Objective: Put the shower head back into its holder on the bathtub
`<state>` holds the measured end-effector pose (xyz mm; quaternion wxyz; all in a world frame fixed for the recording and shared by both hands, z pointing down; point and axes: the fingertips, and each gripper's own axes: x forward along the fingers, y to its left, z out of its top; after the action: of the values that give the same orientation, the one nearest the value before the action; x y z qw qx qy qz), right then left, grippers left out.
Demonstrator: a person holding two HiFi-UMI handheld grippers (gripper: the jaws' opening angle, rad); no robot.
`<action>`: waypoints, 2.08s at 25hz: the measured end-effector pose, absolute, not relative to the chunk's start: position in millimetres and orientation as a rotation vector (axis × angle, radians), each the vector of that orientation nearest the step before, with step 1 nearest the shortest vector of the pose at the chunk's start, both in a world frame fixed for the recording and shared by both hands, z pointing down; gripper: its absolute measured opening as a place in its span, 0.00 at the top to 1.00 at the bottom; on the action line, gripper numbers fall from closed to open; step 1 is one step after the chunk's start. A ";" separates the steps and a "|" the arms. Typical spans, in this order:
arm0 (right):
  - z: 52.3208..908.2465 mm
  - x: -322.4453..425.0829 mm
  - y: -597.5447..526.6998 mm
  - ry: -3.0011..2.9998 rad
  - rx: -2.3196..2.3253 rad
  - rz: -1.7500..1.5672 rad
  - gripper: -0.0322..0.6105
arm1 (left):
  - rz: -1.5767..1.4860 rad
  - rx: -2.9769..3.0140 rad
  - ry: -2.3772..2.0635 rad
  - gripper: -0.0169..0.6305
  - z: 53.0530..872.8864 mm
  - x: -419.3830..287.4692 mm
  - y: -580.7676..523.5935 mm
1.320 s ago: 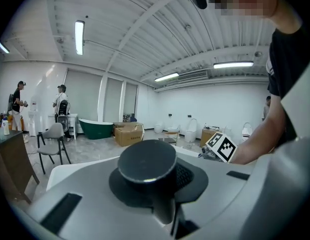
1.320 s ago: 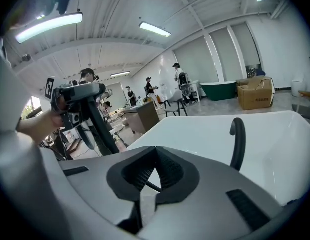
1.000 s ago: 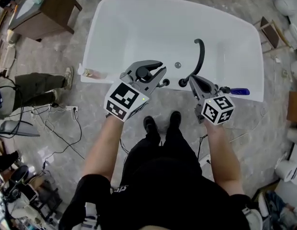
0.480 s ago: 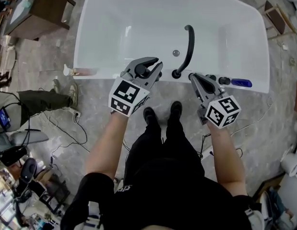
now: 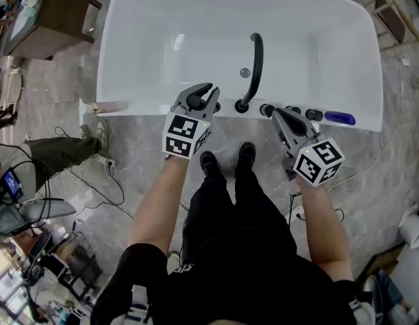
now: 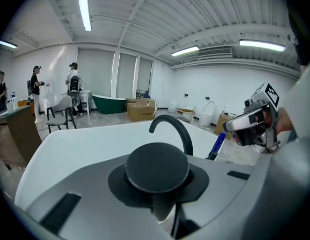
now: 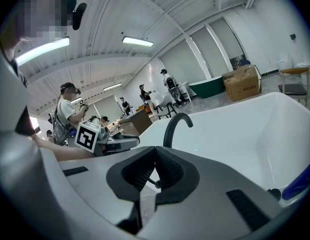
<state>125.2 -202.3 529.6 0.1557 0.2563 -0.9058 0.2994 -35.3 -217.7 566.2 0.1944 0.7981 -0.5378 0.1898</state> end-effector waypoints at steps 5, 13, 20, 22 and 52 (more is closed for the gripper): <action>542.7 151.4 -206.8 -2.571 0.746 0.858 0.93 | 0.535 2.200 -1.538 0.86 597.9 -27.1 -224.9; 568.1 167.8 -209.0 -2.529 0.734 0.909 0.93 | 0.559 2.173 -1.541 0.86 637.1 -21.4 -232.3; 574.5 174.8 -214.9 -2.527 0.722 0.929 0.93 | 0.575 2.115 -1.539 0.84 663.5 -18.6 -237.0; 579.0 176.1 -215.2 -2.521 0.716 0.937 0.93 | 0.576 2.093 -1.532 0.82 672.7 -19.8 -234.7; 479.4 138.8 -179.6 -2.713 0.486 0.902 0.91 | 0.467 1.977 -1.633 0.59 554.1 -42.9 -161.0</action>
<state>138.8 -179.6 479.4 0.1204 0.1665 -0.9287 0.3088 -42.9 -161.0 554.1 0.2643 0.7316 -0.6041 0.1728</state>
